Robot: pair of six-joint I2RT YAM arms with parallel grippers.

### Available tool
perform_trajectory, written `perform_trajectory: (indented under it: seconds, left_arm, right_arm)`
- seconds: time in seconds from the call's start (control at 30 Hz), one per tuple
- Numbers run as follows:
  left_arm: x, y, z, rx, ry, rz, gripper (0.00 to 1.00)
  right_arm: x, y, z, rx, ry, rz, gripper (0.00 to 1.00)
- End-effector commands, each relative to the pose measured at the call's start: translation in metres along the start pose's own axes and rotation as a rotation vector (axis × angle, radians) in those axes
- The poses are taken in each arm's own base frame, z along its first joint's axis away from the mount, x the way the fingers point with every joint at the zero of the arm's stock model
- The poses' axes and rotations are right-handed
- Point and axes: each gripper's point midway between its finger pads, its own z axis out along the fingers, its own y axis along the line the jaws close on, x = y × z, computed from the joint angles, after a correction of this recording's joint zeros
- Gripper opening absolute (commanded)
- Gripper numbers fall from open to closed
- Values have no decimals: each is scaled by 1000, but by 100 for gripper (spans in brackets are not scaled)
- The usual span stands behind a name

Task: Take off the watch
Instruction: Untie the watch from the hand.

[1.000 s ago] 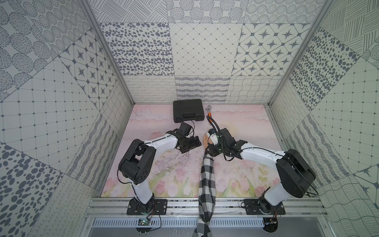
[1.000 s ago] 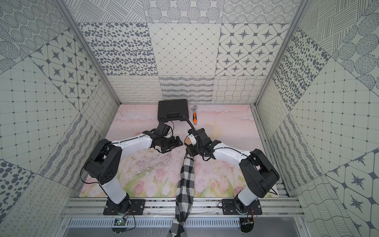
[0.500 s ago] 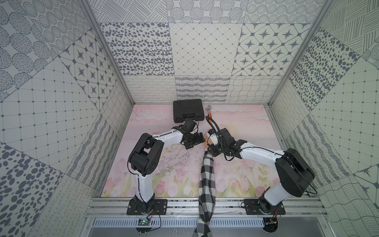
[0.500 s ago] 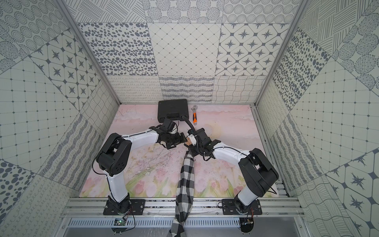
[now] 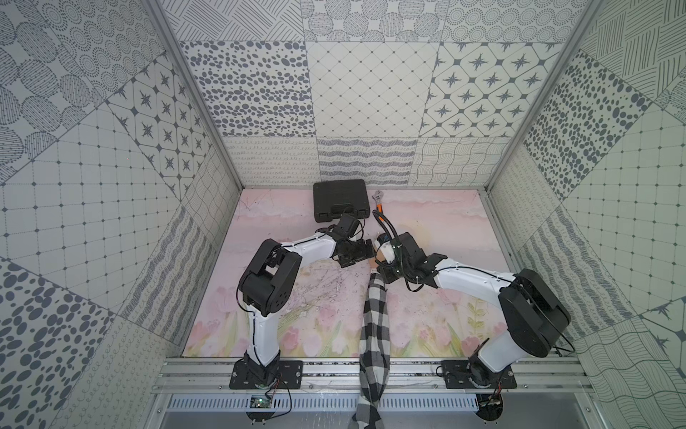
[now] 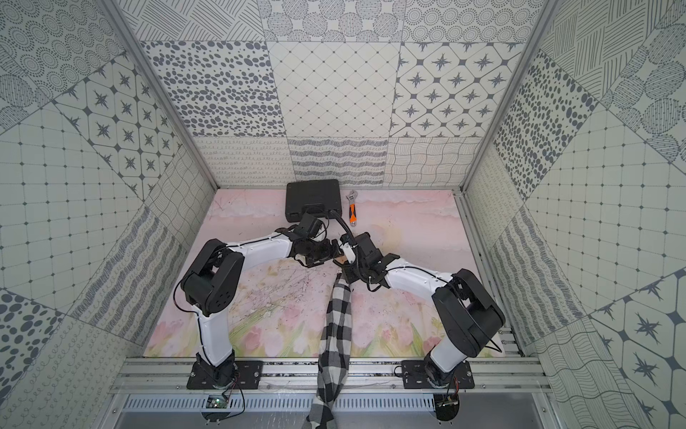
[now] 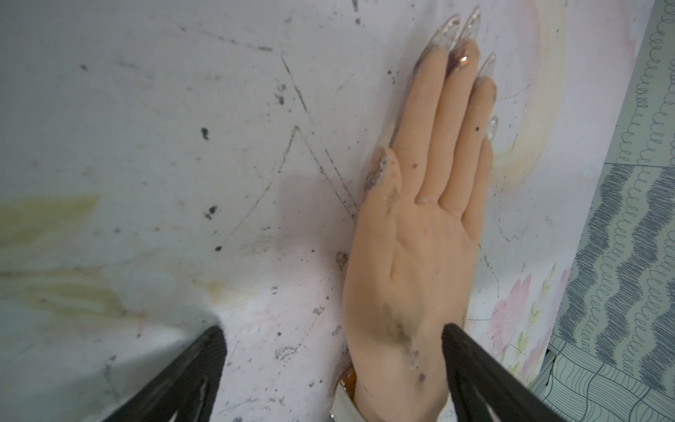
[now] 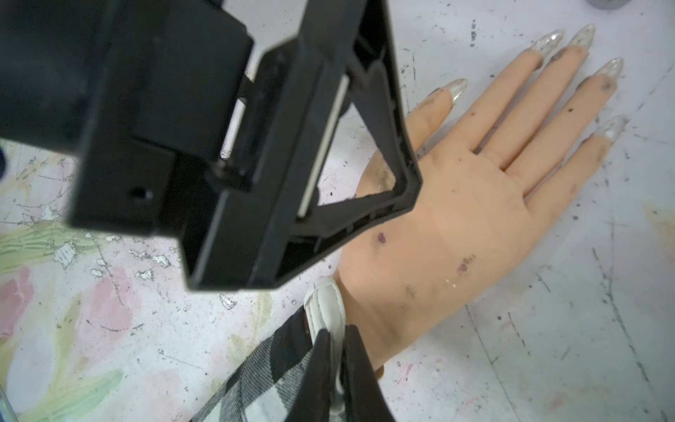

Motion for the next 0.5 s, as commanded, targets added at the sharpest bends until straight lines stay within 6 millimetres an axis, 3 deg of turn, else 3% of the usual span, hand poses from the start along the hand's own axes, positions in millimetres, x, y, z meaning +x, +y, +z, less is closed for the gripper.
perform_trajectory:
  seconds: [0.0, 0.27, 0.47]
  left_arm:
    - [45, 60, 14, -214, 149, -55, 94]
    - [55, 66, 19, -221, 170, -64, 93]
    - [64, 76, 23, -241, 194, -71, 93]
  right_arm:
    - [-32, 3, -15, -26, -160, 70, 3]
    - [-45, -1, -25, -78, -317, 273, 0]
    - [-56, 1, -32, -109, -367, 322, 0]
